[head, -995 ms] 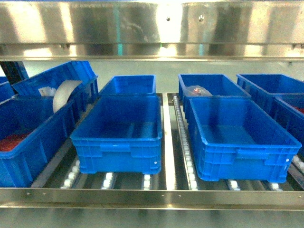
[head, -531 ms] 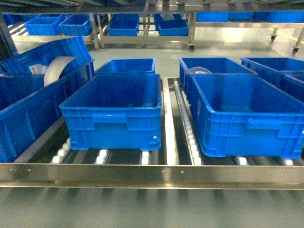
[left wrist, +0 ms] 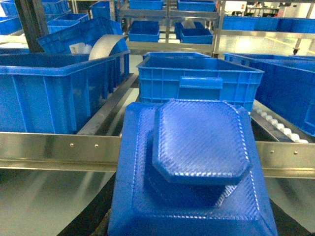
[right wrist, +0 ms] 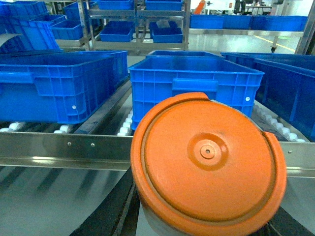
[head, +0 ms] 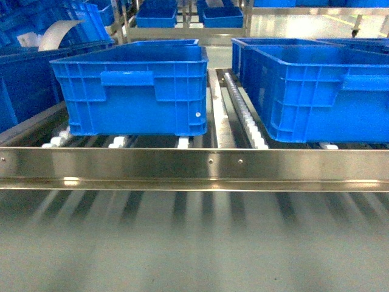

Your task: Sort blue parts and orange caps into right shelf containers

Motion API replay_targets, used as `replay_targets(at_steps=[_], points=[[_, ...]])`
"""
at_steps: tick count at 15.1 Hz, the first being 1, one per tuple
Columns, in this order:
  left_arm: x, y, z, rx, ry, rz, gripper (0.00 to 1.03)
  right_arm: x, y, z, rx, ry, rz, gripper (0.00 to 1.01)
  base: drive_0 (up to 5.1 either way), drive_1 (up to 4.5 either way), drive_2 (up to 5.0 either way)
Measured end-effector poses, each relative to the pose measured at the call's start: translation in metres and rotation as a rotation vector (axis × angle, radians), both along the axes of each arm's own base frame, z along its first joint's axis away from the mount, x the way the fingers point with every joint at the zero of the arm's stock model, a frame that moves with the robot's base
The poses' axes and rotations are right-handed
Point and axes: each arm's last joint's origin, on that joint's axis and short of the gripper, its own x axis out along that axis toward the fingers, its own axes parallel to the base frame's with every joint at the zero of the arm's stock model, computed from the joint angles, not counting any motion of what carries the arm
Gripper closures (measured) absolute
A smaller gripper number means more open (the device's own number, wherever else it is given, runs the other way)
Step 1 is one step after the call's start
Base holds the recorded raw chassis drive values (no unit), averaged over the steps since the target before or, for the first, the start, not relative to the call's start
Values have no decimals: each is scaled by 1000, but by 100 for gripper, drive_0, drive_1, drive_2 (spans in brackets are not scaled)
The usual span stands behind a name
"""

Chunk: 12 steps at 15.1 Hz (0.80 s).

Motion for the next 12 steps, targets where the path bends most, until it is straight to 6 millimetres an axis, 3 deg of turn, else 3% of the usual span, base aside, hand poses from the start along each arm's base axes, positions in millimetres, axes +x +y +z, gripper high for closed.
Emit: replay_targets(at_steps=[12], points=[[0,0,0,0,0,0,60,0,0,0,0,0,0,58,0,0,0]])
